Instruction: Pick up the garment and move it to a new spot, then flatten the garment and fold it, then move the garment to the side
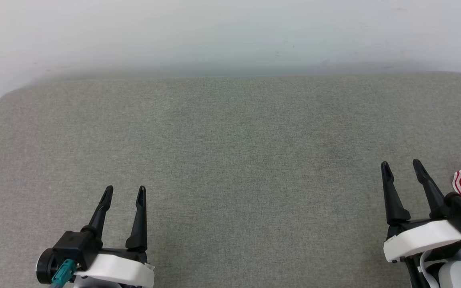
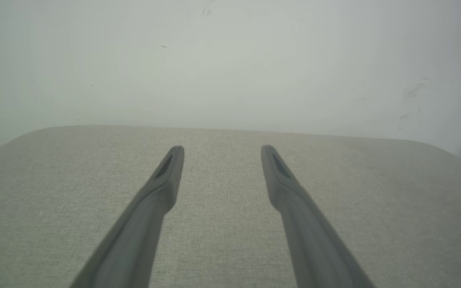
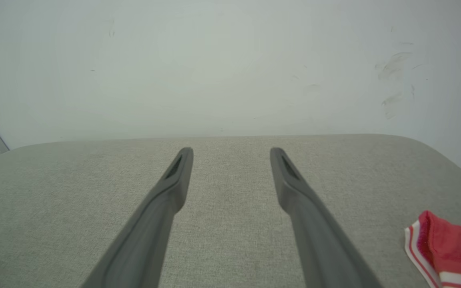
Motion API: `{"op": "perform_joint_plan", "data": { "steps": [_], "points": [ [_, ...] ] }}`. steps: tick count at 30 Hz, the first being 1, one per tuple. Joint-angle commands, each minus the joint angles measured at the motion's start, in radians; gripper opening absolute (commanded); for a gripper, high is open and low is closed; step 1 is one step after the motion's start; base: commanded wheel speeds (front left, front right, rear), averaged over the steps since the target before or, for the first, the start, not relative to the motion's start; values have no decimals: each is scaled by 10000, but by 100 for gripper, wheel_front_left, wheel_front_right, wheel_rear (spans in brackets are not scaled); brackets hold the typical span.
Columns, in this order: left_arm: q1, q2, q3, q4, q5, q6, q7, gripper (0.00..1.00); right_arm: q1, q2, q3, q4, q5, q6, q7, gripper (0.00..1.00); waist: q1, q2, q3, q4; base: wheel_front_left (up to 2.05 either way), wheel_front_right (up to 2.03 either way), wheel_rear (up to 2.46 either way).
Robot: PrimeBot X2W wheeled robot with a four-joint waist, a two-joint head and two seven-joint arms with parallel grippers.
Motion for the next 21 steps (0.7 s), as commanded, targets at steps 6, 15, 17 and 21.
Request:
{"op": "perform_joint_plan", "data": {
  "steps": [6, 15, 17, 21],
  "points": [
    [-31, -41, 89, -111, 301, -53, -45, 100, -81, 64, 4, 47, -51, -12, -80, 100, 0, 0, -18, 3, 0, 0, 0],
    [1, -115, 315, -84, 192, -71, -45, 100, -80, 106, 3, 6, -17, -12, -36, 100, 0, 0, -38, -17, 0, 0, 0],
    [-28, -126, 363, -131, 149, -75, -46, 100, -82, 113, -8, -10, -2, -12, -27, 100, 0, 0, -32, -12, 0, 0, 0],
    [43, -134, 348, 12, 123, -75, 33, 0, 71, 60, -8, 139, 23, 0, -34, 0, 0, 0, -24, -3, 0, 0, 0]
  ]
}}
